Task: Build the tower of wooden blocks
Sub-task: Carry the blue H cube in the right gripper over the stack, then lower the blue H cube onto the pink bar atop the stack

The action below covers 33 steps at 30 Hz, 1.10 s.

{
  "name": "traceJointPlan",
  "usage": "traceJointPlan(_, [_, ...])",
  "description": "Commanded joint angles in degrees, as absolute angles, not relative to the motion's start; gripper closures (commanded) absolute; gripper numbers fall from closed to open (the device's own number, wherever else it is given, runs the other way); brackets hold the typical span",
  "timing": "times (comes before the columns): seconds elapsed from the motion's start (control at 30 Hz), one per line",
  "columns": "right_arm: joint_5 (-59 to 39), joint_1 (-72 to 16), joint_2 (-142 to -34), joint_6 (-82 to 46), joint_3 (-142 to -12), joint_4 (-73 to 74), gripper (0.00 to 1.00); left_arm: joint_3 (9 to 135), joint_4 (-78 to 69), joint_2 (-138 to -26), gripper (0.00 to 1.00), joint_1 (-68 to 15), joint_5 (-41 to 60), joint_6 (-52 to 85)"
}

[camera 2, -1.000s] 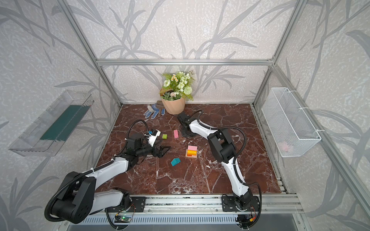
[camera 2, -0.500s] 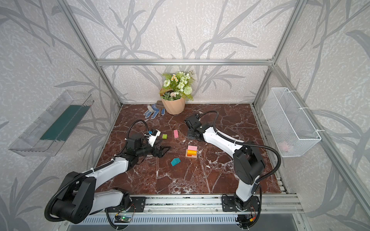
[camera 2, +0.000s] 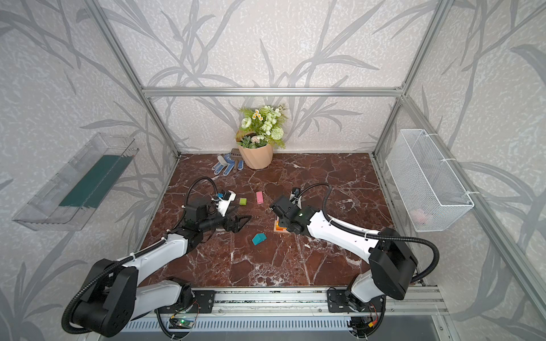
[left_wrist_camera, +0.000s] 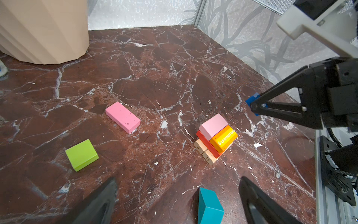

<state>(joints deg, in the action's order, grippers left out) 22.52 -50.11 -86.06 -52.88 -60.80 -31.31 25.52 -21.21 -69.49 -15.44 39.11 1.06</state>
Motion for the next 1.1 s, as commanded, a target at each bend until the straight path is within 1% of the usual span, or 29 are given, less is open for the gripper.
traceJointPlan(0.0, [24.53,-51.44,-87.25,-55.42,-62.23,-31.81,0.84,24.76,-22.05,-68.36,0.01,-15.73,40.24,-0.20])
traceJointPlan(0.37, [22.08,-52.47,-94.76,-54.58,-67.40,-32.34,0.84,24.67,-22.19,-68.44,0.01,-15.74,40.17,-0.18])
traceJointPlan(0.83, [20.57,-52.47,-97.47,-54.14,-68.43,-30.95,0.84,25.18,-21.88,-69.16,0.01,-15.82,40.15,-0.31])
traceJointPlan(1.07, [20.96,-52.44,-101.22,-54.04,-69.47,-31.27,0.84,25.32,-21.70,-69.26,0.01,-15.82,40.25,-0.29])
